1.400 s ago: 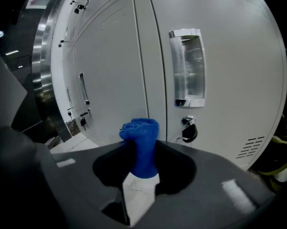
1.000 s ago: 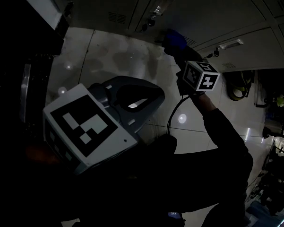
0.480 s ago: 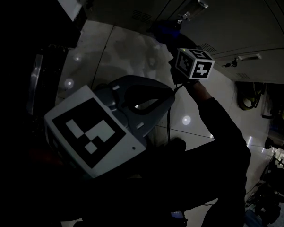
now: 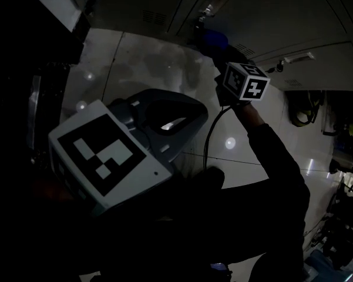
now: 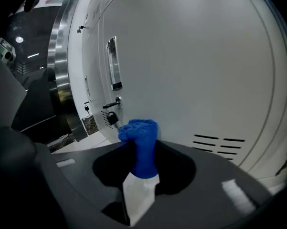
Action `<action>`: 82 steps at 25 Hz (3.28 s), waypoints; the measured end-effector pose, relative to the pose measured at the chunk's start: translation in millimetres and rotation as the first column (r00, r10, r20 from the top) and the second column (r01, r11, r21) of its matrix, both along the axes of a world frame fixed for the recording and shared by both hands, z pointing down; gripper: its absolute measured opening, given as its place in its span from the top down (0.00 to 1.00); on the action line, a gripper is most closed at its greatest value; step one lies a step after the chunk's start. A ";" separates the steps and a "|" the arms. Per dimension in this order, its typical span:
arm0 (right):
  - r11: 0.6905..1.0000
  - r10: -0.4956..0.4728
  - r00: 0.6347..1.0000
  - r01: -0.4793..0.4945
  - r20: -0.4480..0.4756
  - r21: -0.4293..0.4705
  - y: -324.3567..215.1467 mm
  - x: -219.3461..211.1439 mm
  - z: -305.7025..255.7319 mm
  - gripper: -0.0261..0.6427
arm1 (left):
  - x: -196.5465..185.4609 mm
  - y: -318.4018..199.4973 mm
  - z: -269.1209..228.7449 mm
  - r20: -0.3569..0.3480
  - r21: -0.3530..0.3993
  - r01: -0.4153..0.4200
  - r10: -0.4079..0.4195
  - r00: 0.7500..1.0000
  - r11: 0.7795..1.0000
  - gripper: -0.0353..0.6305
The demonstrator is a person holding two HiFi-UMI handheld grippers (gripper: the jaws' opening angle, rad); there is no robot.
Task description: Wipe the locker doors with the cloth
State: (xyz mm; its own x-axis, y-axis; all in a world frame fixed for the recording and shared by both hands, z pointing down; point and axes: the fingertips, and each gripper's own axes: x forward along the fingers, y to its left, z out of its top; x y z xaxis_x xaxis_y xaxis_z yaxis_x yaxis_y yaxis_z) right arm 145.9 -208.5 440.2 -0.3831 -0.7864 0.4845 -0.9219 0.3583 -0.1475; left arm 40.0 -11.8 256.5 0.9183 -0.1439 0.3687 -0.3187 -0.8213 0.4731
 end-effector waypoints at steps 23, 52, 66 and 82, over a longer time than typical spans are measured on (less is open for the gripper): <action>0.948 0.319 0.948 -0.319 -0.001 -0.004 45.6 158.2 4.4 0.78 | 27.4 8.8 9.1 0.041 0.006 -0.046 0.046 0.998 0.999 0.95; 0.998 -0.036 0.999 0.036 -0.006 -0.044 -10.4 -65.8 42.6 0.79 | -29.1 1.1 1.3 0.000 -0.010 0.049 -0.049 0.999 0.999 0.95; 0.987 0.152 0.988 -0.154 -0.030 -0.048 20.0 66.5 44.7 0.79 | 11.6 9.3 9.3 0.029 -0.016 -0.028 0.028 0.999 0.999 0.95; 0.983 0.179 0.984 -0.179 -0.008 -0.037 61.0 123.3 23.6 0.79 | 35.7 0.4 16.6 0.054 0.087 -0.064 0.060 0.997 0.994 0.95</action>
State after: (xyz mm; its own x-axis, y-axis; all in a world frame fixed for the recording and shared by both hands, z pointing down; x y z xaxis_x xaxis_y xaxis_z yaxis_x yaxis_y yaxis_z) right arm 269.2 -147.6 463.8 -0.2358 -0.8233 0.5164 -0.9713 0.1820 -0.1533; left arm 75.7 -11.5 273.1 0.9067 -0.1216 0.4038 -0.2879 -0.8782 0.3820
